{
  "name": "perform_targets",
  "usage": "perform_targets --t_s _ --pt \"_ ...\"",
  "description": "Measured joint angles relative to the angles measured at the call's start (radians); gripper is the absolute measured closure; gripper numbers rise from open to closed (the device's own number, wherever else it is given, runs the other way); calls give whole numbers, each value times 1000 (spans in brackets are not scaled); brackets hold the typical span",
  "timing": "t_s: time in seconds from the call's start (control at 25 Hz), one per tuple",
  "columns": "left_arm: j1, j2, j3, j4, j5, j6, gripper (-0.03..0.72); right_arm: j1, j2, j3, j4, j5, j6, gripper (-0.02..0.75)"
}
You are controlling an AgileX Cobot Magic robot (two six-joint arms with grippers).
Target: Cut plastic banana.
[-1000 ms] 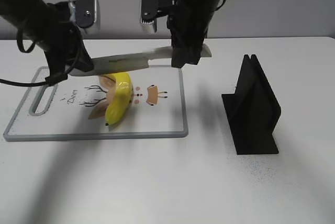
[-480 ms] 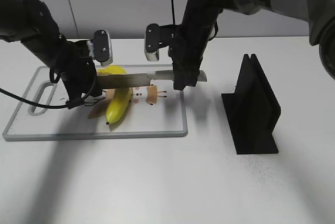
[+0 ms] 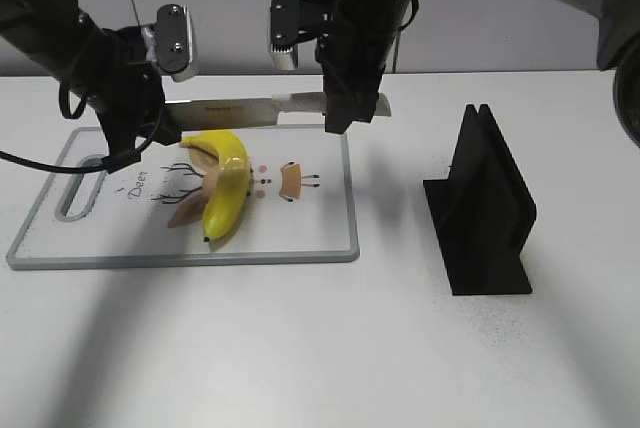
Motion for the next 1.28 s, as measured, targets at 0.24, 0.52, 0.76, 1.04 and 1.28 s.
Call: perform_targets --t_s 0.24,0.52,0.76,1.04,1.28 --pt "0 -62 0 -37 0 0 571 0 -30 -3 9 0 4 568" --pt "-6 -132 0 -132 4 -8 52 0 -30 -3 11 -6 40 577" --pt "4 -226 0 -146 -52 -182 43 0 -53 -3 11 -7 65 577" --pt "95 -330 -5 -36 -21 -717 74 0 -143 -3 11 -7 303 577" --pt "202 -341 -157 155 308 -1144 91 0 -219 -3 11 -6 539 577"
